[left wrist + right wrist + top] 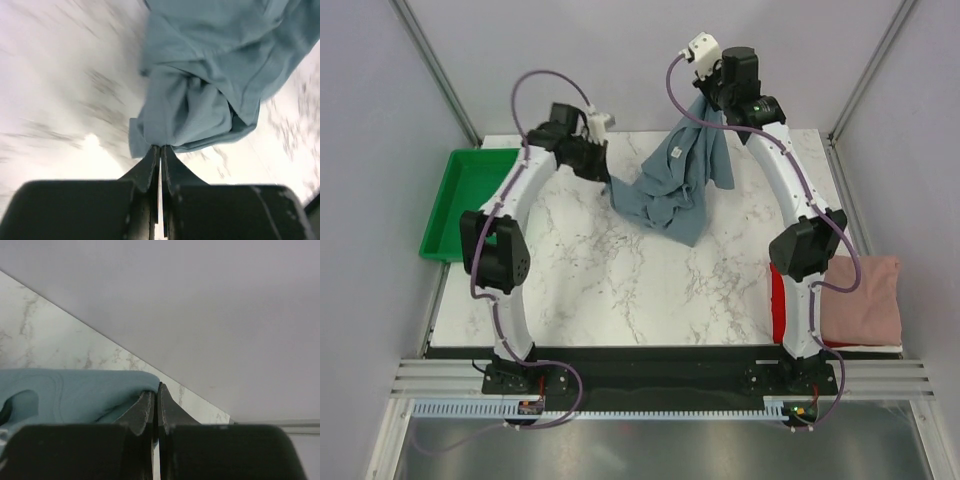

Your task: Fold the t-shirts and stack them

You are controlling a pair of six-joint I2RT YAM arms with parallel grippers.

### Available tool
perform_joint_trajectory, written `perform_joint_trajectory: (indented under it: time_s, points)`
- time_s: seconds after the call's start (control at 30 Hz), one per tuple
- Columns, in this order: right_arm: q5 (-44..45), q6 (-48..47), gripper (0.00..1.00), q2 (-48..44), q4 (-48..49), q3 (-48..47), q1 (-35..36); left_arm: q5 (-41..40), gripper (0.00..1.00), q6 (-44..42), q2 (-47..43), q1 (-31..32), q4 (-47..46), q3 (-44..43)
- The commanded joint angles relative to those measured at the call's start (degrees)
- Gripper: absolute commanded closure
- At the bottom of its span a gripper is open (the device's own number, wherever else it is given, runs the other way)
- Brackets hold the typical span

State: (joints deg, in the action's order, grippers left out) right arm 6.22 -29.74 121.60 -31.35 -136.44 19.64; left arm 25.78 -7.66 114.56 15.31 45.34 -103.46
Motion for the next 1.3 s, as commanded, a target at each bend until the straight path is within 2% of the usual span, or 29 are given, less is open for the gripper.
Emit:
perform_joint_trajectory:
  time_s: [0.0,0.13,0.23,0.27,0.37,0.43,0.47,0.57,0.7,0.8,0.9,1.03,1.07,1.1,1.13,1.2,1.27]
  points:
    - [1.0,1.6,1.0,1.0,6.0,-5.2,-2.2,0.1,0.98,-5.2,-5.3,-5.0,1.3,-13.8]
    - [1.4,2.0,1.0,-4.7,10.3,2.1,-3.6,1.1,0.98,-9.4,-9.8,-6.7,1.5,-17.1]
    - [2.0,3.3,1.0,-8.8,9.5,8.3,-5.1,2.5,0.98,-11.8,-13.5,-6.7,1.5,-13.4]
    - [1.6,2.7,1.0,-10.1,9.3,13.0,-5.8,2.9,0.98,-12.2,-15.8,-6.7,1.4,-11.8]
    - [0.9,1.9,1.0,-15.2,8.9,23.4,-6.3,3.7,0.98,-13.9,-21.4,-6.7,1.5,-2.8]
    - [-3.9,1.3,1.0,-18.3,7.2,30.2,-6.4,6.5,0.98,-15.4,-26.4,-6.6,1.5,8.8]
    - [-3.9,1.3,1.0,-18.9,6.3,32.0,-6.5,7.5,0.98,-15.8,-27.9,-6.6,1.5,11.6]
    - [-15.0,-0.8,1.0,-19.5,-1.4,36.2,-6.1,11.8,0.98,-16.3,-33.9,-6.3,2.3,20.0]
    - [-23.8,-7.9,1.0,-17.6,-14.7,38.7,-4.0,15.2,0.98,-17.1,-37.7,-5.8,5.0,24.4]
    - [-26.4,-9.0,1.0,-16.9,-20.5,38.9,-1.8,15.1,0.98,-17.9,-39.0,-5.8,6.2,25.8]
    - [-24.6,-9.0,1.0,-16.5,-19.9,39.4,0.4,14.3,0.98,-18.3,-38.4,-5.9,6.1,25.7]
    - [-21.4,-11.9,1.0,-12.8,-21.5,33.8,0.5,14.6,0.98,-17.7,-35.5,-5.8,6.1,23.4]
    - [-21.3,-14.8,0.98,-11.8,-22.9,32.4,0.6,14.5,0.97,-17.7,-35.4,-5.8,6.2,22.8]
    - [-21.2,-15.7,0.8,-9.2,-27.7,30.7,0.8,14.4,0.94,-17.9,-35.3,-5.8,6.2,22.6]
    - [-21.6,-16.5,0.7,-7.8,-31.0,26.4,1.2,14.1,0.83,-17.8,-35.1,-5.8,6.2,22.3]
    - [-27.2,-18.0,0.55,-3.6,-42.2,21.8,1.3,12.7,0.75,-17.9,-35.2,-5.9,6.2,21.5]
    - [-33.9,-13.7,0.52,-2.2,-46.2,17.9,0.5,12.0,0.7,-18.4,-35.3,-6.0,6.1,20.8]
